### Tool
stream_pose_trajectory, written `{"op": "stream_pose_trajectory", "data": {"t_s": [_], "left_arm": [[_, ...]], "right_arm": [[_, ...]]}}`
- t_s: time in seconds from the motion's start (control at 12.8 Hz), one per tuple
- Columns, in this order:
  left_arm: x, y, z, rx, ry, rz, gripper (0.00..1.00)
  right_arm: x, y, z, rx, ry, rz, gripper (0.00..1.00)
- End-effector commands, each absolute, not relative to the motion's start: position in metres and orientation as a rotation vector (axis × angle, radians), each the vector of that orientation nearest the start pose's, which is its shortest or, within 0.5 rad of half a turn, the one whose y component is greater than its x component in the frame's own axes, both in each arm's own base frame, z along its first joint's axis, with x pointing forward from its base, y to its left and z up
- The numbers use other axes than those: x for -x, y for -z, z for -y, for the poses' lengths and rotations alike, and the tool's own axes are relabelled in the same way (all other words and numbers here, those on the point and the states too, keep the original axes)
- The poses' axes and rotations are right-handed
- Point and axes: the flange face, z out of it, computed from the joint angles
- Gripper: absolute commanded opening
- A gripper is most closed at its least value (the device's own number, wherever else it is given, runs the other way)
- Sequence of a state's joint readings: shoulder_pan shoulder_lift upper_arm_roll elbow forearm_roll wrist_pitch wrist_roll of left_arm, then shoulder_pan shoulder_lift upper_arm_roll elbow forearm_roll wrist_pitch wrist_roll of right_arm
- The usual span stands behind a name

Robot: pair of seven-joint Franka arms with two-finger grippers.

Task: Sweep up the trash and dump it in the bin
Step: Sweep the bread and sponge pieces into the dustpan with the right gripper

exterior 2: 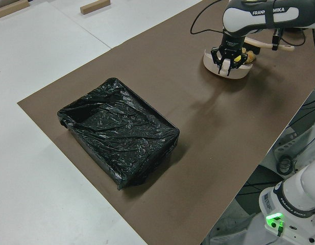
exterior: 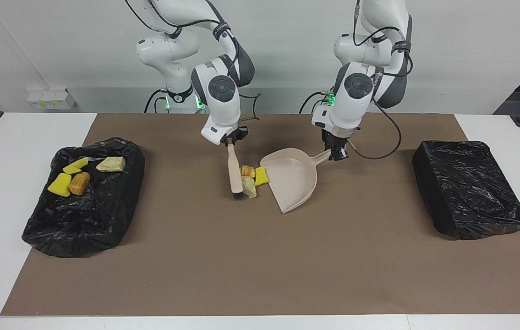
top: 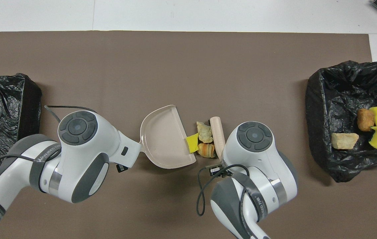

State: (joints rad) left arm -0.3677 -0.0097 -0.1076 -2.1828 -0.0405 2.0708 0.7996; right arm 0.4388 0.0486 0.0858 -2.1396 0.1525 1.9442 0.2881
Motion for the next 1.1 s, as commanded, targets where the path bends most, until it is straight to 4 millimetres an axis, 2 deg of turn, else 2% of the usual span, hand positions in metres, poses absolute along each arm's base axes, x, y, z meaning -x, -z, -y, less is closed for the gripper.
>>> {"op": "stream_pose_trajectory", "data": {"t_s": [0.0, 0.16, 0.31, 0.39, 0.55, 0.7, 0.86, 1.02], "left_arm": [[-0.448, -0.378, 0.248, 2.598, -0.089, -1.861, 0.0], [-0.448, -0.378, 0.248, 2.615, -0.09, -1.838, 0.0], [-0.452, -0.378, 0.247, 2.636, -0.075, -1.812, 0.0], [-0.455, -0.378, 0.246, 2.644, -0.055, -1.802, 0.0], [-0.461, -0.378, 0.238, 2.691, -0.054, -1.759, 0.0], [-0.471, -0.391, 0.22, 2.777, -0.025, -1.622, 0.0], [-0.474, -0.395, 0.218, 2.791, -0.012, -1.602, 0.0], [-0.473, -0.394, 0.218, 2.774, -0.016, -1.632, 0.0]], "right_arm": [[-0.445, -0.369, -0.299, 3.013, -0.43, 0.258, 0.0], [-0.435, -0.366, -0.337, 2.949, -0.422, 0.299, 0.0], [-0.433, -0.372, -0.354, 2.851, -0.433, 0.212, 0.0], [-0.436, -0.383, -0.358, 2.831, -0.438, 0.211, 0.0], [-0.445, -0.418, -0.352, 2.821, -0.479, 0.225, 0.0], [-0.464, -0.449, -0.323, 2.84, -0.52, 0.197, 0.0], [-0.463, -0.448, -0.298, 2.942, -0.519, 0.217, 0.0], [-0.461, -0.429, -0.262, 3.009, -0.51, 0.182, 0.0]]}}
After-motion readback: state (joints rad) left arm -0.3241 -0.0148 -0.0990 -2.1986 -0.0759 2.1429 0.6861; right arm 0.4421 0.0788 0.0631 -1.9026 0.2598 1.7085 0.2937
